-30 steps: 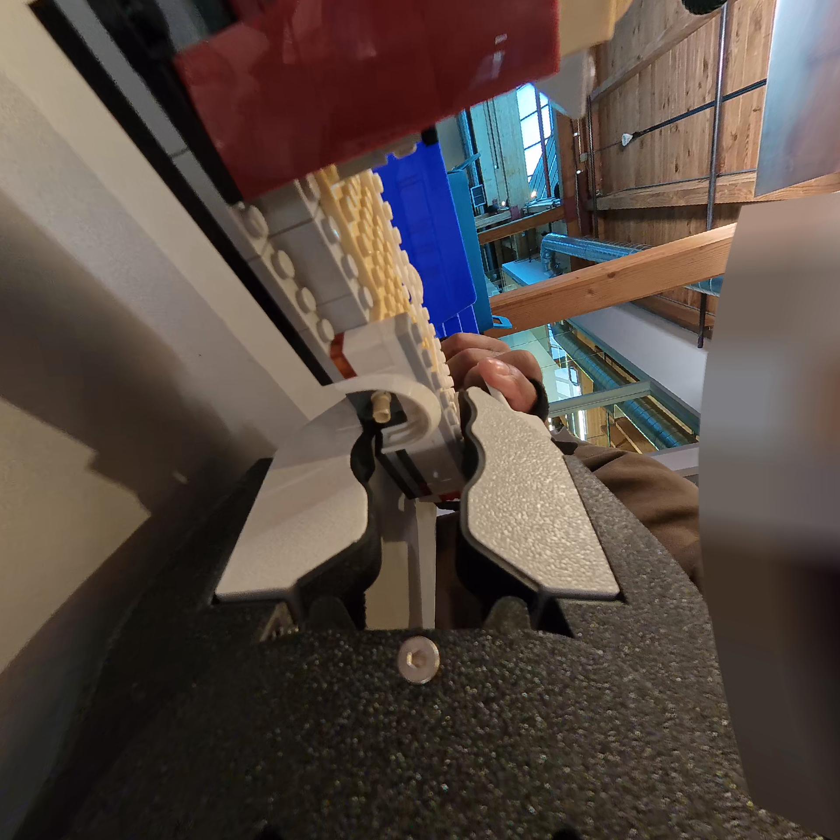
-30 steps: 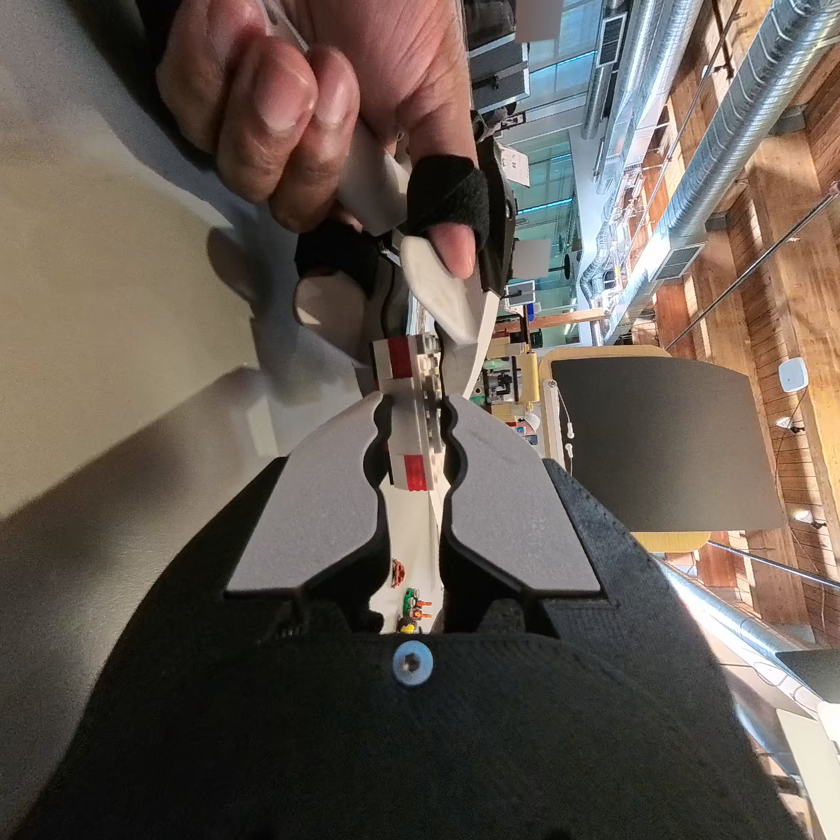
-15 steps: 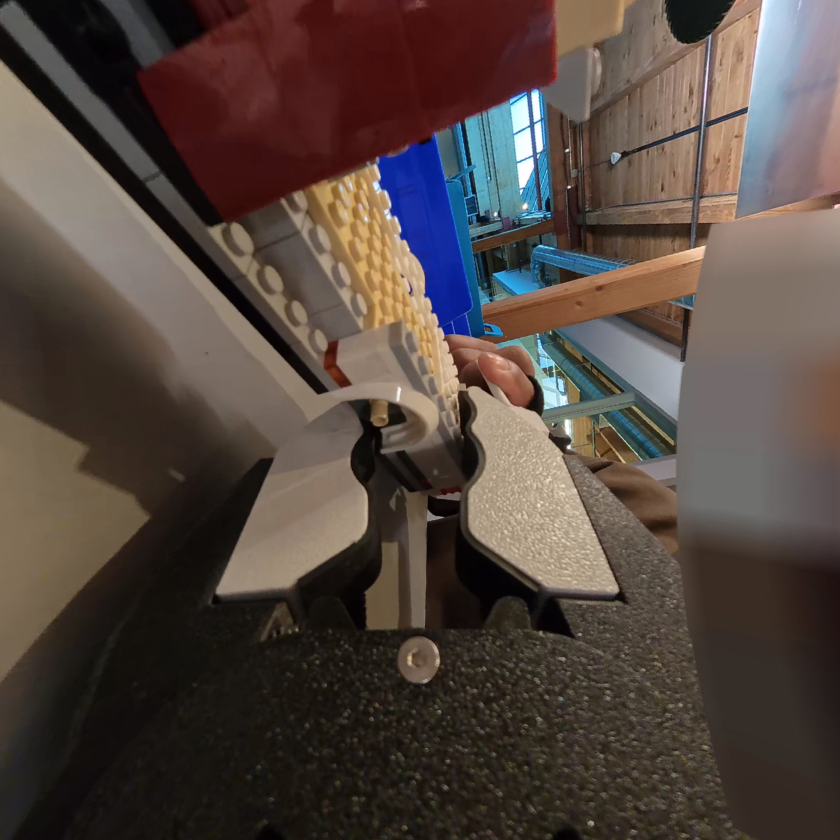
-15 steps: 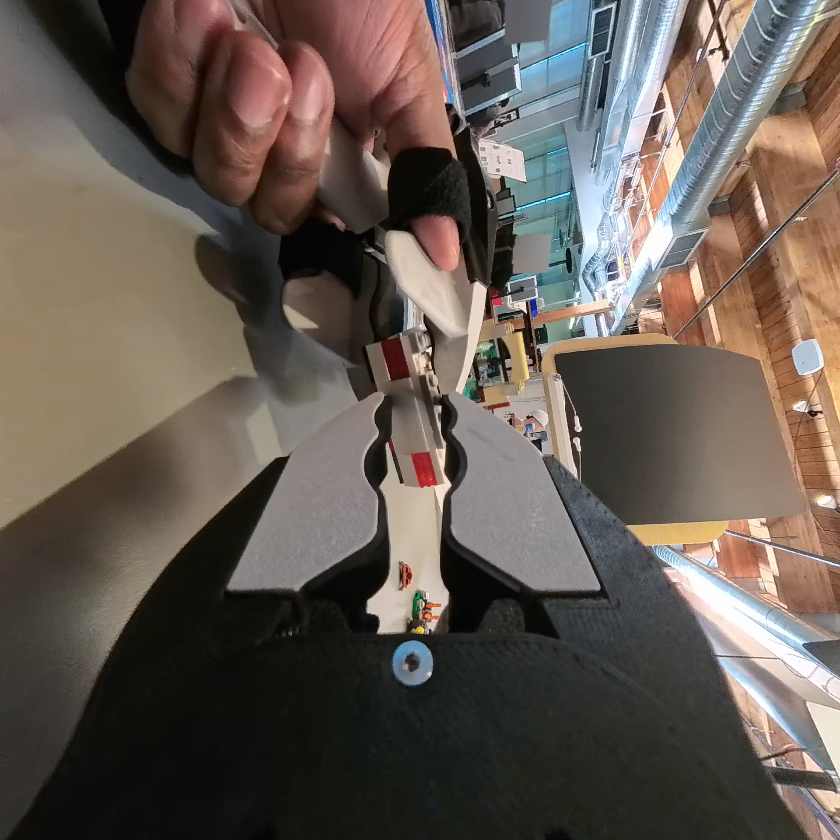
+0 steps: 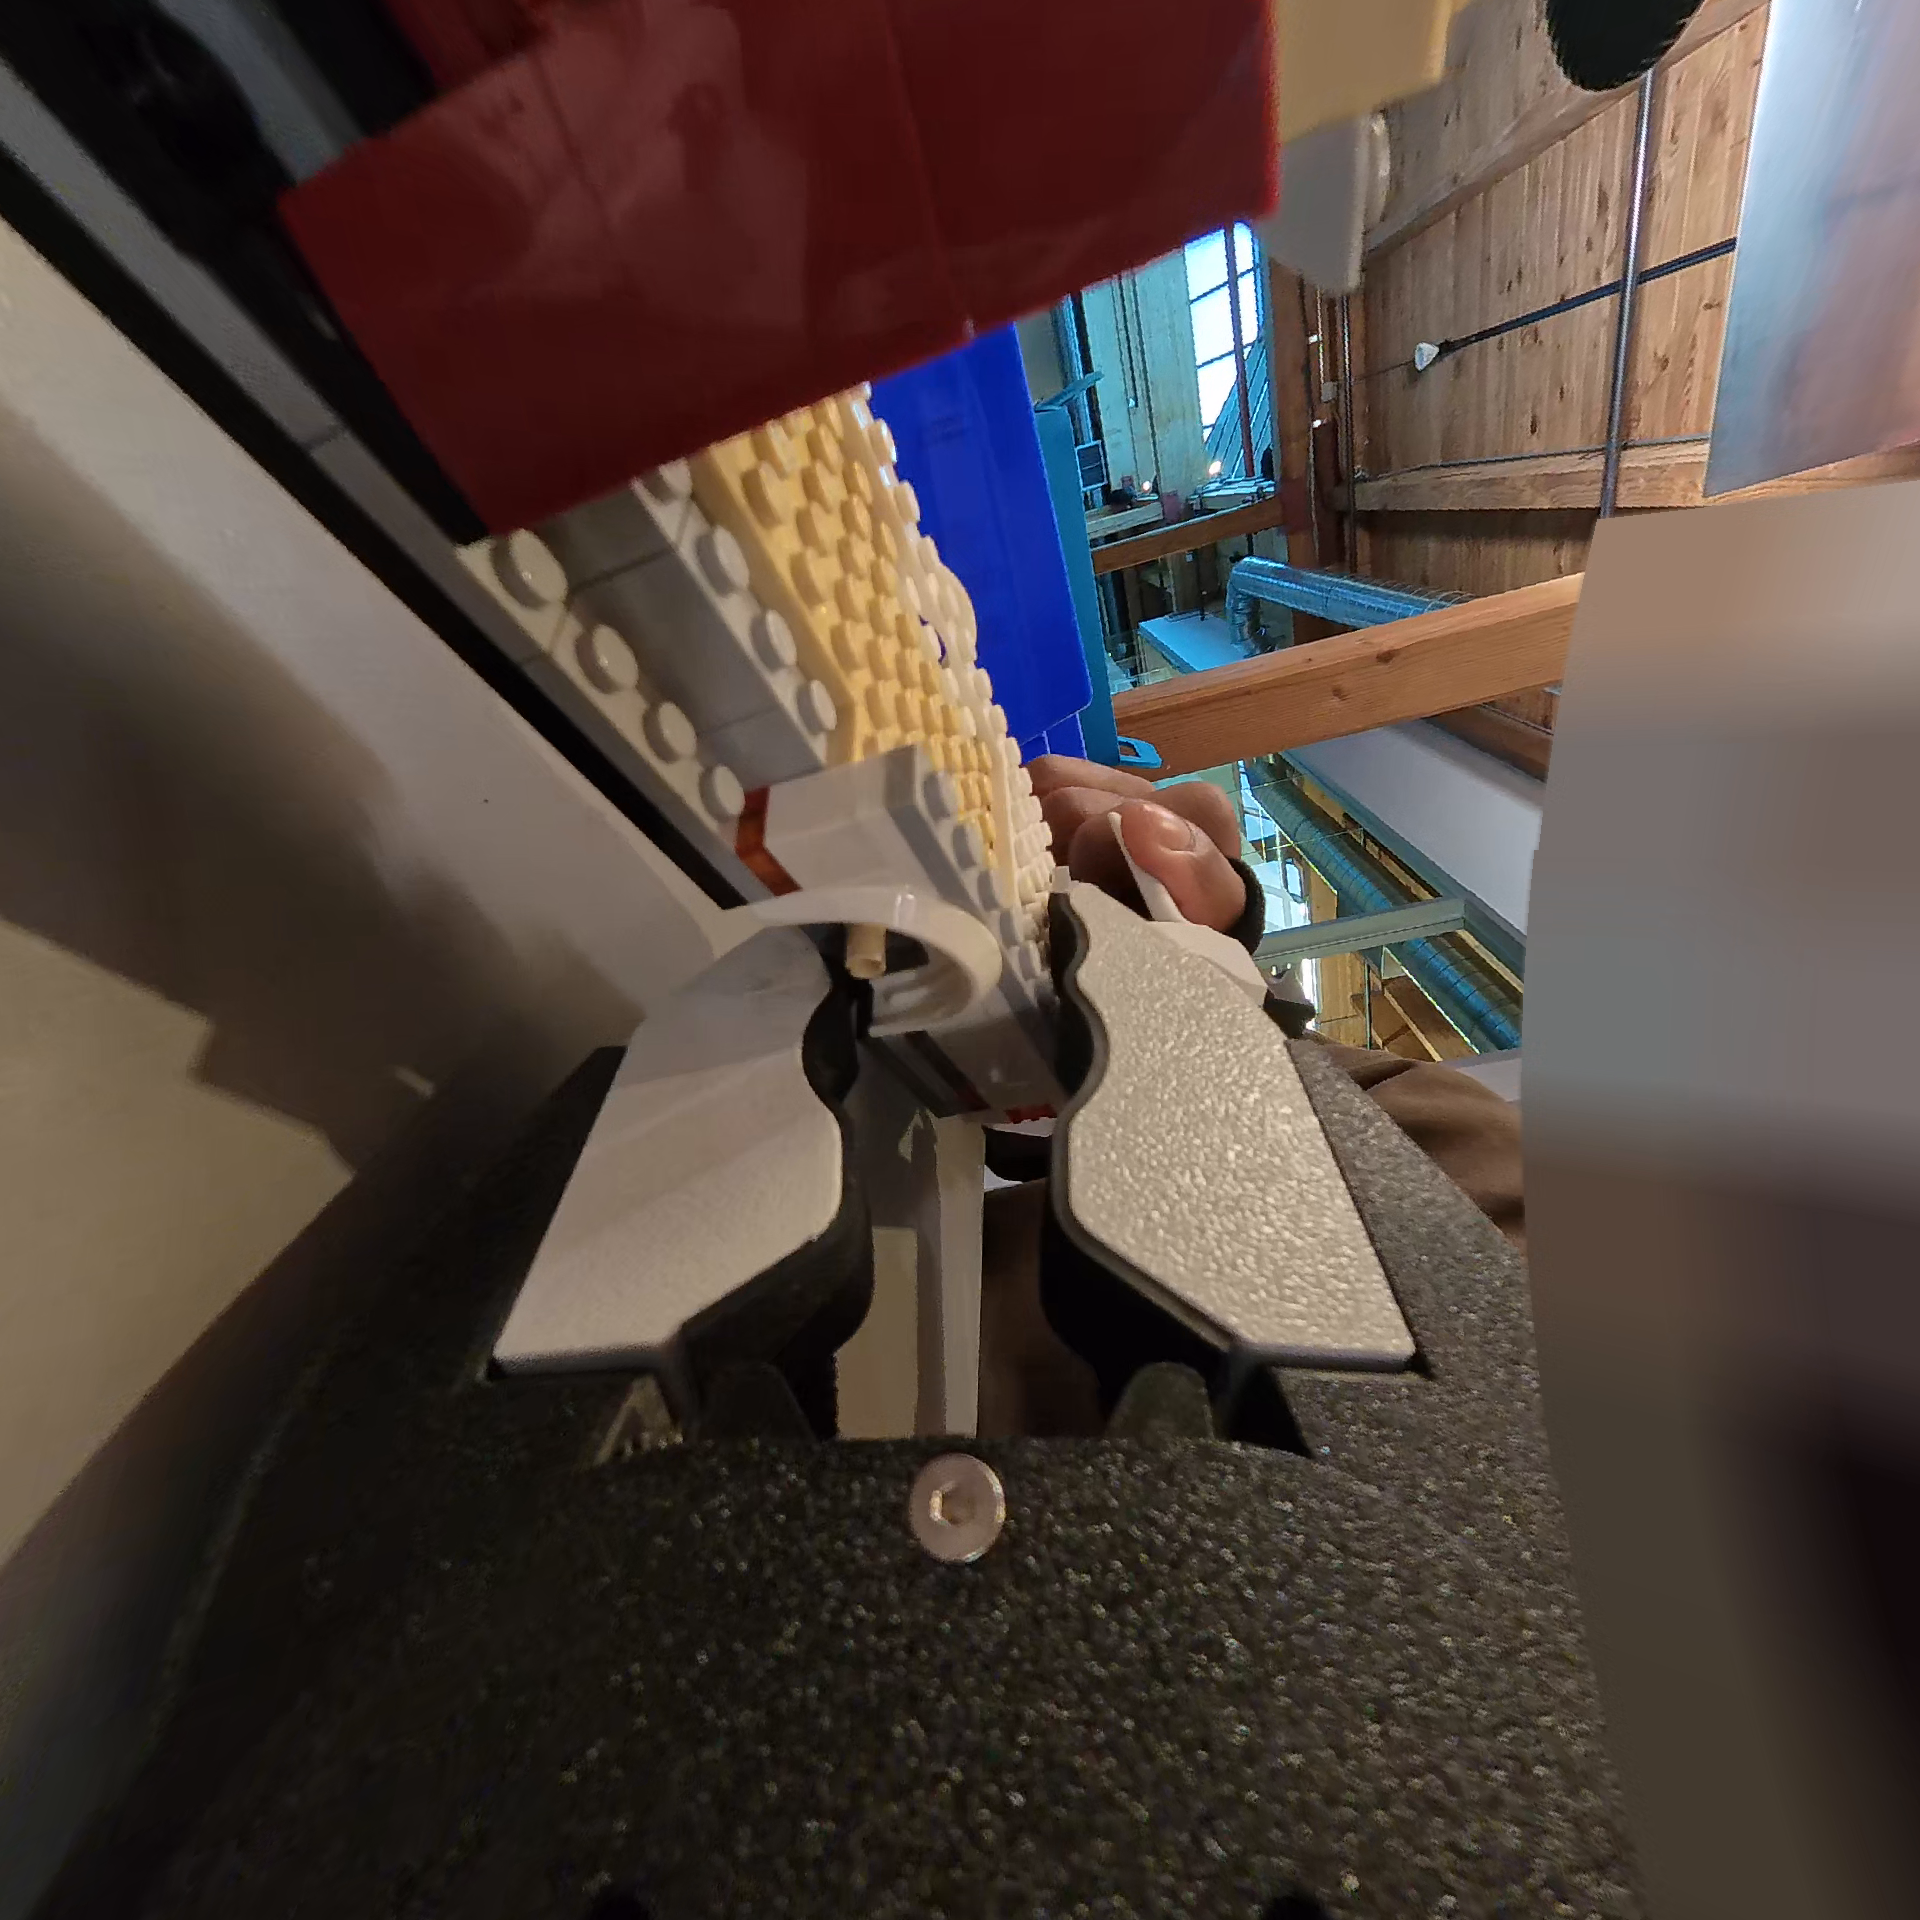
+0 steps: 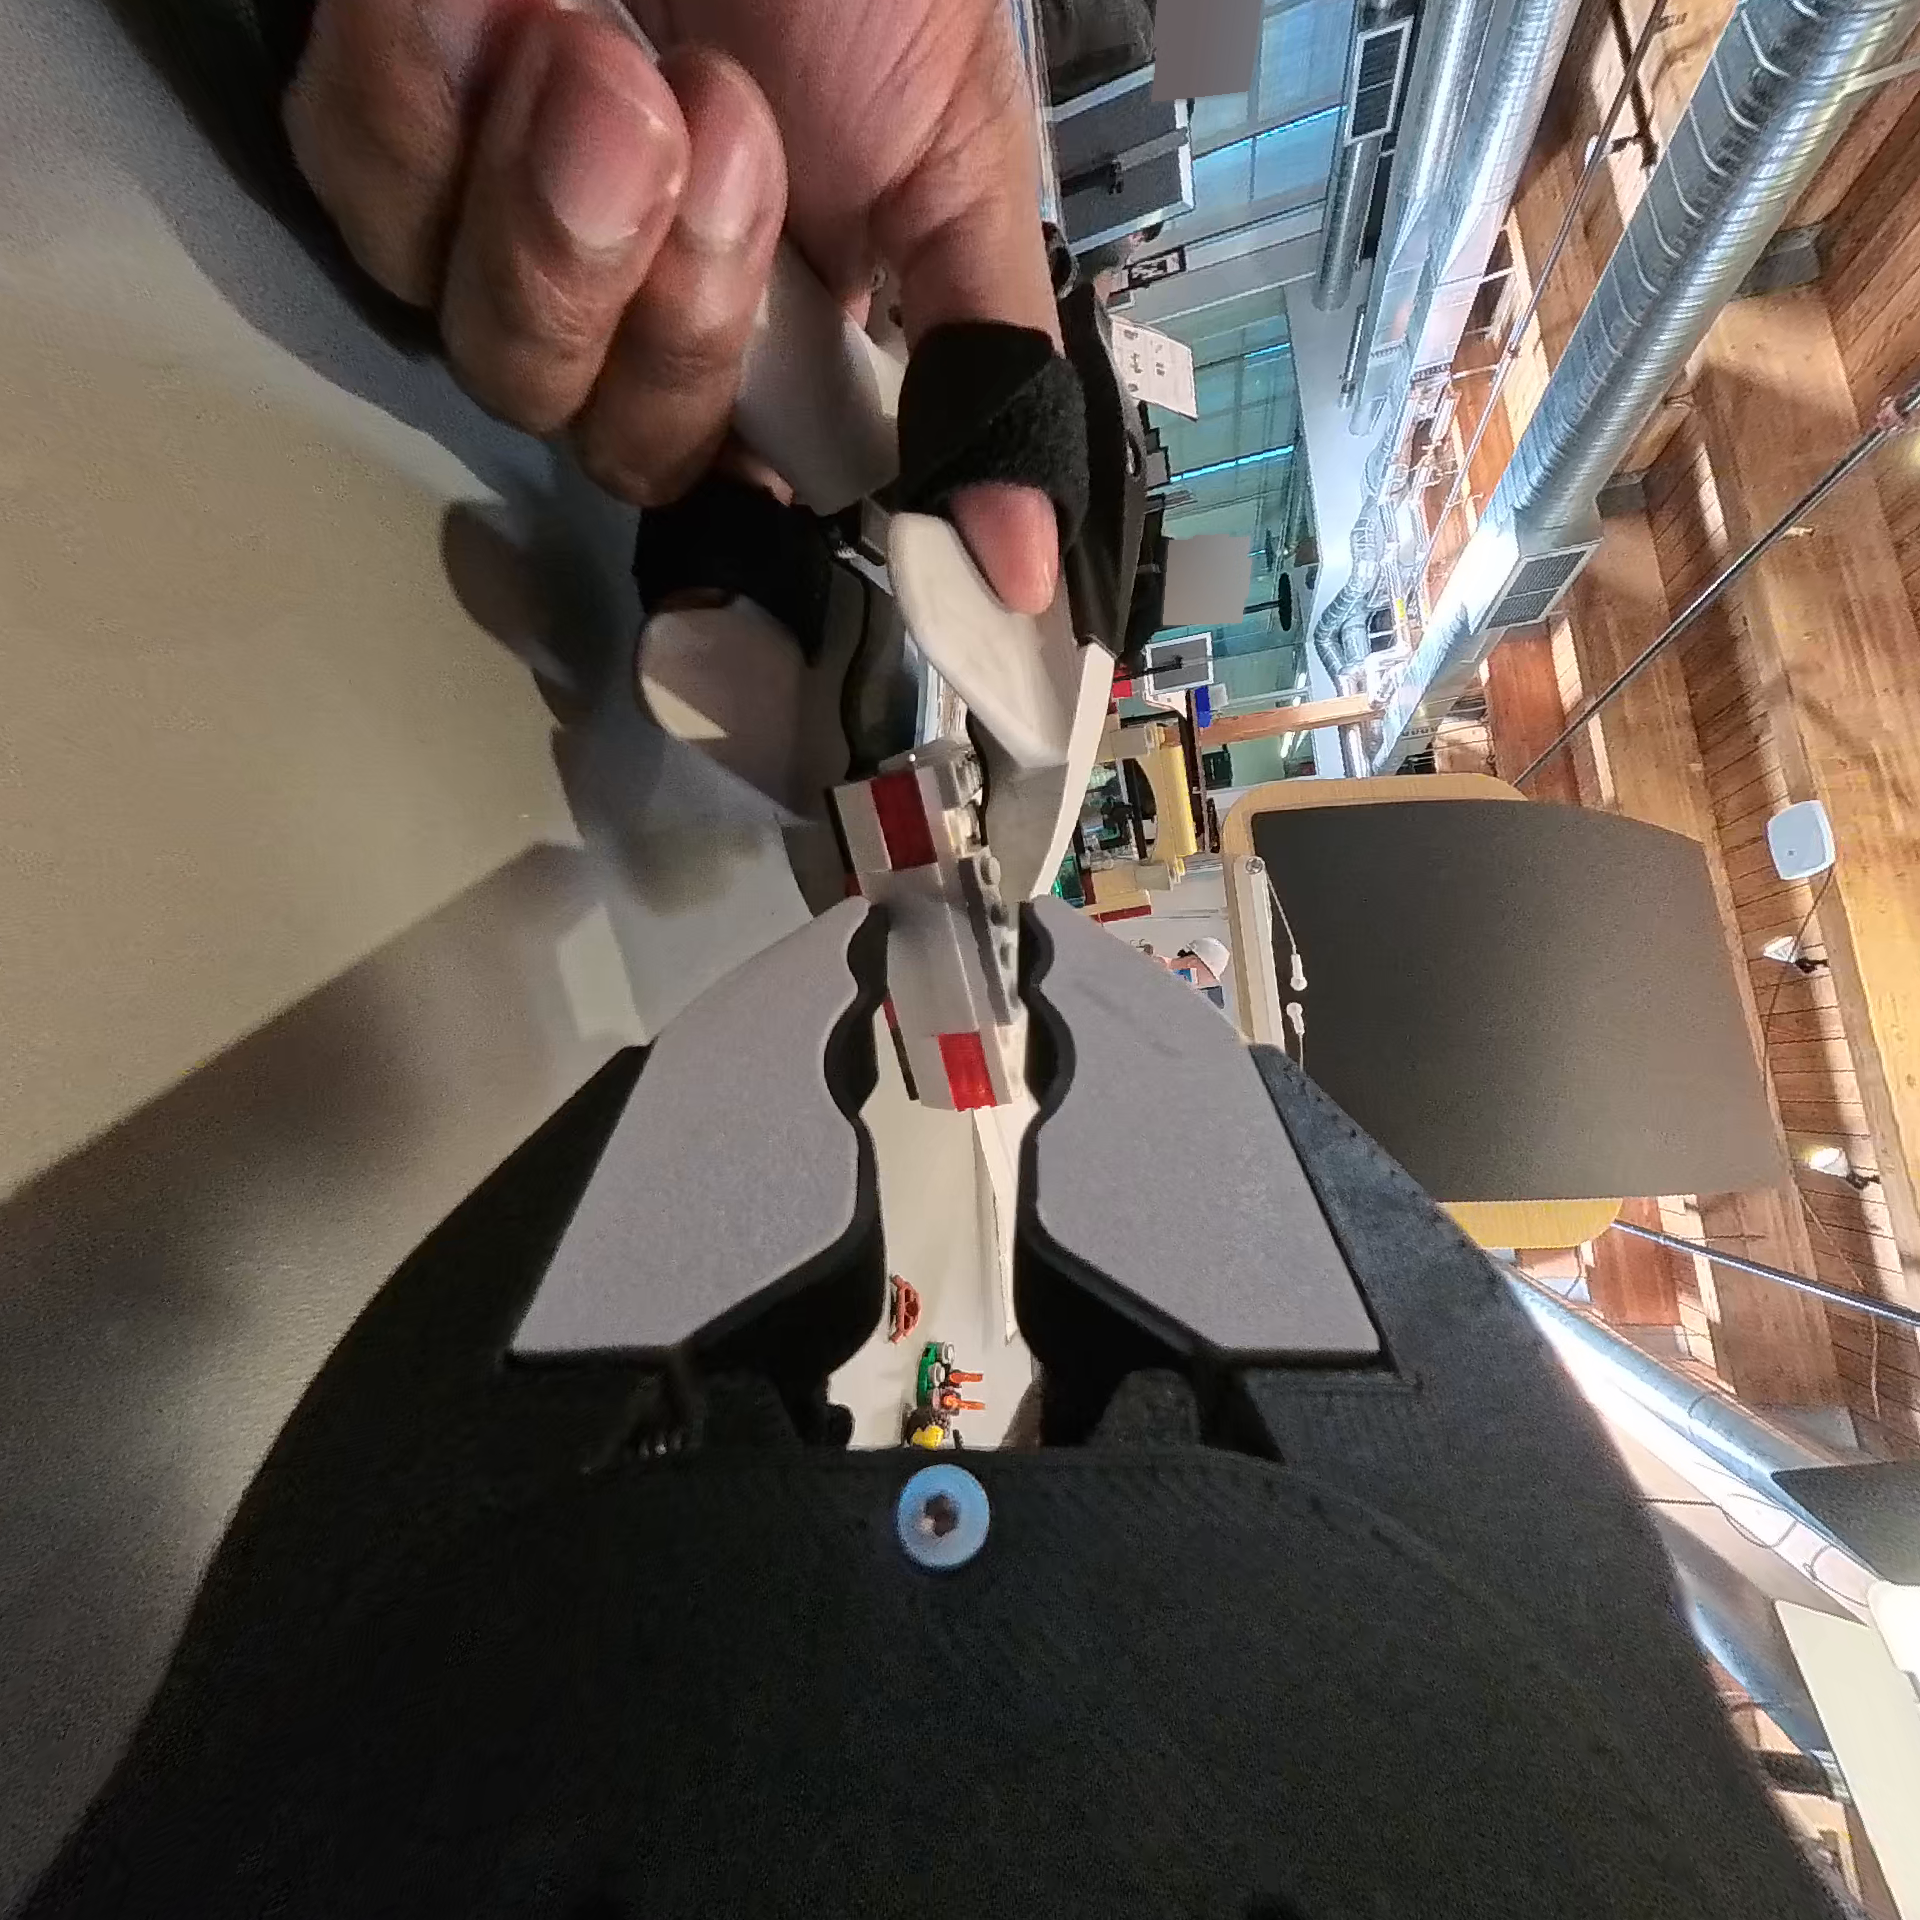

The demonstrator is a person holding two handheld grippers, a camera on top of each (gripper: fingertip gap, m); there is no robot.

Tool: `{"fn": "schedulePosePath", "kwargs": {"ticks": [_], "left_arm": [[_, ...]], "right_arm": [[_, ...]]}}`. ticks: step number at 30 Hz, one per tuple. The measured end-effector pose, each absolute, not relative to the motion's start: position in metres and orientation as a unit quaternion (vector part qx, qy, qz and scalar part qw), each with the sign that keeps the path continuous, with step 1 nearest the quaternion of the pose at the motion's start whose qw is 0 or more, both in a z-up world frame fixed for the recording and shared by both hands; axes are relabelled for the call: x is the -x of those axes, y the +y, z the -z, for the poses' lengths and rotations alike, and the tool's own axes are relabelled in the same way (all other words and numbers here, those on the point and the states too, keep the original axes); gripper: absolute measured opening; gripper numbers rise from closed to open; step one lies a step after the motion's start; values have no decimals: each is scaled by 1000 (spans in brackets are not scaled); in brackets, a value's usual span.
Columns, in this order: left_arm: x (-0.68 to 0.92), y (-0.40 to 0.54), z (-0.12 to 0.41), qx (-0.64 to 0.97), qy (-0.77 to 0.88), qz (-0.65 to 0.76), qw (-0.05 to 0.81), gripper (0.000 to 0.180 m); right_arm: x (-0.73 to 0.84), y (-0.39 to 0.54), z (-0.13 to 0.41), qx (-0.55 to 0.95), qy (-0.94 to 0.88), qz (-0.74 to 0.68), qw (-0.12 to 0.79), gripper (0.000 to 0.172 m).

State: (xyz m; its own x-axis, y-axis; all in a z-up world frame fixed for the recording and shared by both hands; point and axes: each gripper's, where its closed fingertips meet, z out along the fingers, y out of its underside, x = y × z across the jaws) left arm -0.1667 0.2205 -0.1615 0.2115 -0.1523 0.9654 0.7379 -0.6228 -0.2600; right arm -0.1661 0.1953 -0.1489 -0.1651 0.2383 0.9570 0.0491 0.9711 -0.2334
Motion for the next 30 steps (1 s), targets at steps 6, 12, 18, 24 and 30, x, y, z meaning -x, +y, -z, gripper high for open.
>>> {"fn": "schedulePosePath", "kwargs": {"ticks": [6,12,18,24,30], "left_arm": [[167,220,162,683,-215,587,377,35],[166,220,162,684,-214,586,377,35],[167,220,162,683,-215,587,377,35],[166,219,162,682,-215,590,376,35],[165,219,161,681,-216,591,376,35]], "right_arm": [[166,195,148,94,-758,-75,641,26],[166,195,149,85,-758,-64,643,27],[167,196,149,68,-756,-39,650,27],[168,198,152,61,-756,-23,651,30],[171,197,153,56,-752,-18,657,27]]}}
